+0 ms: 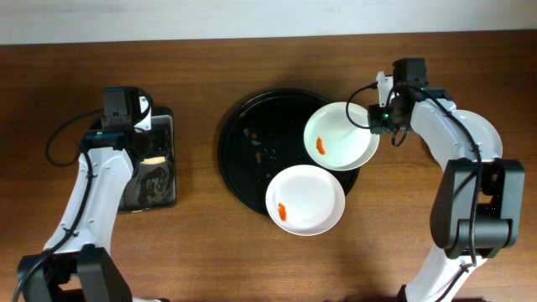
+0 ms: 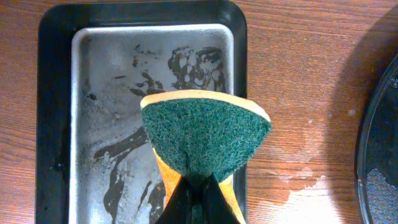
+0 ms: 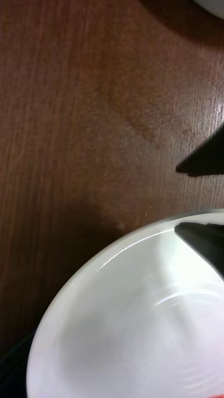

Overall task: Clean dirty plates on tray and stack at the side
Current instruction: 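Grasp the upper-right plate rim with the right gripper and tilt it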

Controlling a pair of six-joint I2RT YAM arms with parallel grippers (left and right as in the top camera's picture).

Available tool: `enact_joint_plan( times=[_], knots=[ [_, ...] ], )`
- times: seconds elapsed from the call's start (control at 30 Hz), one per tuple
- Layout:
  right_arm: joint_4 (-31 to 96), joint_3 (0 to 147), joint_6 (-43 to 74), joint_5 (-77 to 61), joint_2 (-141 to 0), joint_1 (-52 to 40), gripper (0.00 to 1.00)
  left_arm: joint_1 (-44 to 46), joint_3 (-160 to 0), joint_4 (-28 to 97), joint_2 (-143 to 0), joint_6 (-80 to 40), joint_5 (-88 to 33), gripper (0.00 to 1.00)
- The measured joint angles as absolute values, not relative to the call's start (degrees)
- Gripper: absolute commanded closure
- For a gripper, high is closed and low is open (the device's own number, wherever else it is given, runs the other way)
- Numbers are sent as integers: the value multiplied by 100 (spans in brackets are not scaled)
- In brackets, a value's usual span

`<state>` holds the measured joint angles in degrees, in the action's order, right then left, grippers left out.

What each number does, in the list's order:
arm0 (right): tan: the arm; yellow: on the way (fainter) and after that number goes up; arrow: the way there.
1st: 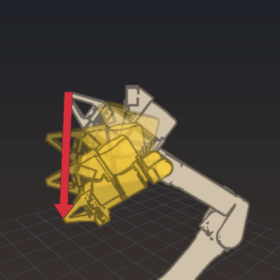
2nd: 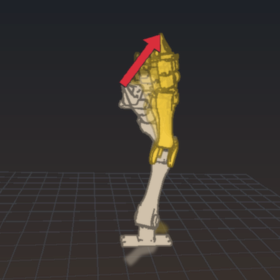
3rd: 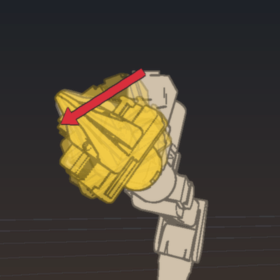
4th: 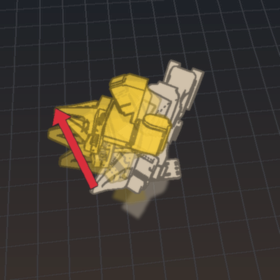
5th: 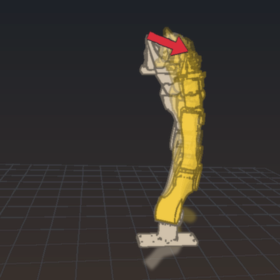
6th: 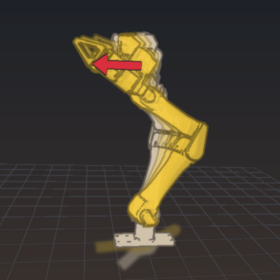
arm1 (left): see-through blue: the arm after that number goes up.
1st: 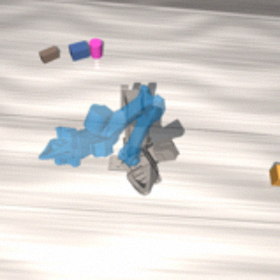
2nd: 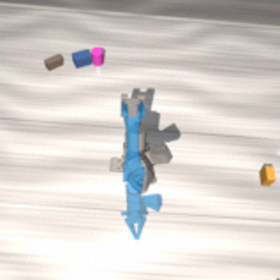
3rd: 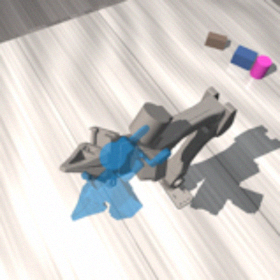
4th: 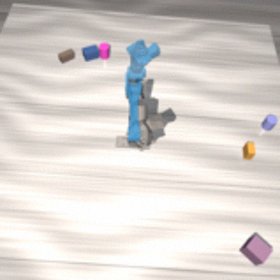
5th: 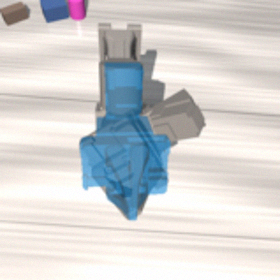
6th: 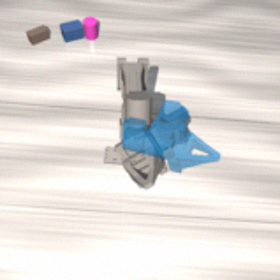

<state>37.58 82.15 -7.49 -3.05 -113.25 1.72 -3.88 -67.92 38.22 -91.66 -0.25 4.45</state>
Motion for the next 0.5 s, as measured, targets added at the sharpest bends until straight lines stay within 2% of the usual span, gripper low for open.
enact_joint_plan(
  times=[0.07, 0.27, 0.37, 0.5],
  knots=[
    [3964, 8215, -349, -281, -11338, 165, 96, -388, -6792, 3820, -9166, -25, 445, 100],
    [4716, 8217, 1940, -464, -11349, 154, 96, -388, -6792, 3817, -9166, -25, 355, 100],
    [4742, 8217, 2073, -429, -11347, 67, 96, -388, -6792, 3813, -9166, -25, 316, 100],
    [4740, 8221, 1339, -211, -11316, -311, 96, -368, -6792, 3813, -9166, -25, 316, 100]
  ],
)
